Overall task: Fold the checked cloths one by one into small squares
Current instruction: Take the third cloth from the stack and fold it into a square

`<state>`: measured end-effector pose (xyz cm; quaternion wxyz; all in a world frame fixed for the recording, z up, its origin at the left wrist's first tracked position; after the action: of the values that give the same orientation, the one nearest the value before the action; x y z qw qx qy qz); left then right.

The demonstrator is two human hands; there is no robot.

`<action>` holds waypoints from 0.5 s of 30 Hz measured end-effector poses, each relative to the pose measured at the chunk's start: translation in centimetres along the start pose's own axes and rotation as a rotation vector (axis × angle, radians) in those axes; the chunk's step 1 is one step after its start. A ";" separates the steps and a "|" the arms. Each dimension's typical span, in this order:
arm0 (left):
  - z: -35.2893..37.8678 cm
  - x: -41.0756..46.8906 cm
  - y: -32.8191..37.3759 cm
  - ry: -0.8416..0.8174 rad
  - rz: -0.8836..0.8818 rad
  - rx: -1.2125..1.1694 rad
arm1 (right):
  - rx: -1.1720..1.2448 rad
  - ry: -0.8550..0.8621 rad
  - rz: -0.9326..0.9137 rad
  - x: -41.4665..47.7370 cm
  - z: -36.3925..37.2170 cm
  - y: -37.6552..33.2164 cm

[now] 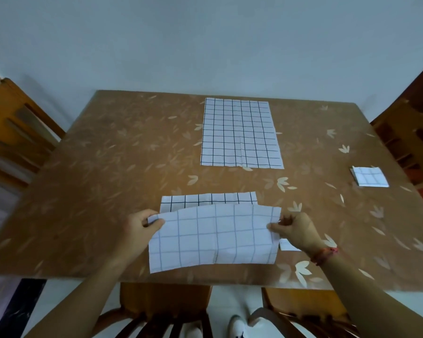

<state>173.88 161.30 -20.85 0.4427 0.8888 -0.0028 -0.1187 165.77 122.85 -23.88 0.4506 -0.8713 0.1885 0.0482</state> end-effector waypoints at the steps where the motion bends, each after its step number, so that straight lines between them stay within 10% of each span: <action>1: 0.1 0.9 0.2 -0.009 -0.004 -0.007 | 0.018 0.011 0.005 0.7 0.0 -0.2; 15: 4.3 3.8 -6.1 -0.020 -0.397 -0.171 | 0.090 0.122 0.103 8.2 2.4 0.2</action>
<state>176.05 161.22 -28.90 0.4844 0.8299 0.1779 -0.2121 173.51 122.29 -27.49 0.4740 -0.8406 0.2621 0.0097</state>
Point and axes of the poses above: each hand's wrist, its own x-axis towards the middle knuckle, its own z-axis out of the palm, y = z × x, the point moved 1 cm from there along x, towards the middle knuckle, and after that the axes turned 7 degrees about -z, right-handed, at the moved point
